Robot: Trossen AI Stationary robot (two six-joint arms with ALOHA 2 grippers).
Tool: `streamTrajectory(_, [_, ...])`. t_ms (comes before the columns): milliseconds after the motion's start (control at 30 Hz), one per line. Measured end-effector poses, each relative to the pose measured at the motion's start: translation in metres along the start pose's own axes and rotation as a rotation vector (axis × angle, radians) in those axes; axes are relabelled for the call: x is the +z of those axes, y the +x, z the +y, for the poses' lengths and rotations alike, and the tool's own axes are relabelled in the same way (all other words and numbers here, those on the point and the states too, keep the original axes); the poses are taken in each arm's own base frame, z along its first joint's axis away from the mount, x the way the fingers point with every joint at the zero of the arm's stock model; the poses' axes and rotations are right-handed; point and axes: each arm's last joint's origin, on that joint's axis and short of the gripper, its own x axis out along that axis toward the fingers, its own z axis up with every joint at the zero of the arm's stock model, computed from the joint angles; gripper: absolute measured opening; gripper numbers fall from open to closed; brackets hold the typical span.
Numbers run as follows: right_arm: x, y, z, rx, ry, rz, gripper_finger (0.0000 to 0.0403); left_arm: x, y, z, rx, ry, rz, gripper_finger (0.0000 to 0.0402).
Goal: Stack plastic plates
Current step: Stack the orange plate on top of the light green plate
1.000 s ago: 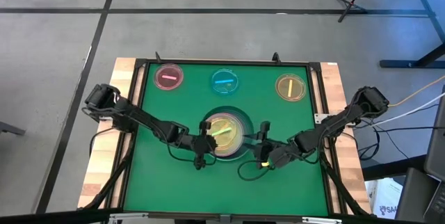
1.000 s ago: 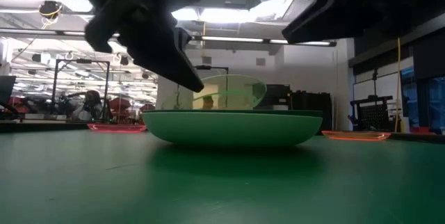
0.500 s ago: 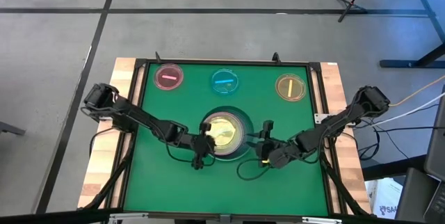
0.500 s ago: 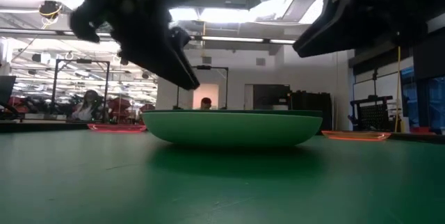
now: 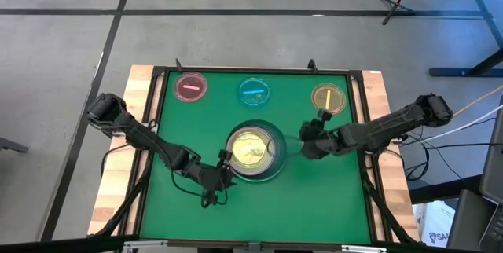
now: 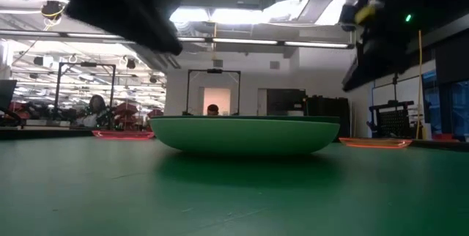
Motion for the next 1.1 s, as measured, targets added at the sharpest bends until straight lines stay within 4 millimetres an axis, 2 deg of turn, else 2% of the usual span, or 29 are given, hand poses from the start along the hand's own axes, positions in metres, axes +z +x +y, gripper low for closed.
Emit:
streamTrajectory(133, [-0.008, 0.021, -0.023, -0.089, 0.043, 0.144, 0.0149, -0.013, -0.007, -0.003, -0.004, -0.001, -0.061, 0.0099])
streamTrajectory(333, [-0.021, 0.049, -0.053, -0.09, 0.134, 0.309, 0.0149, -0.031, -0.036, 0.011, 0.01, -0.088, -0.238, 0.0099])
streamTrajectory(433, [-0.026, 0.06, -0.065, -0.069, 0.193, 0.353, 0.0149, -0.043, -0.052, 0.018, 0.037, -0.126, -0.323, 0.0099])
streamTrajectory(633, [-0.033, 0.08, -0.086, 0.003, 0.311, 0.369, 0.0149, -0.067, -0.07, 0.026, 0.087, -0.219, -0.406, 0.0099])
streamTrajectory(800, [-0.038, 0.093, -0.105, -0.04, 0.428, 0.33, 0.0149, -0.074, -0.073, 0.028, 0.103, -0.256, -0.41, 0.0099])
streamTrajectory(1100, [-0.052, 0.108, -0.133, -0.1, 0.523, 0.307, 0.0149, -0.075, -0.073, 0.027, 0.092, -0.269, -0.404, 0.0099])
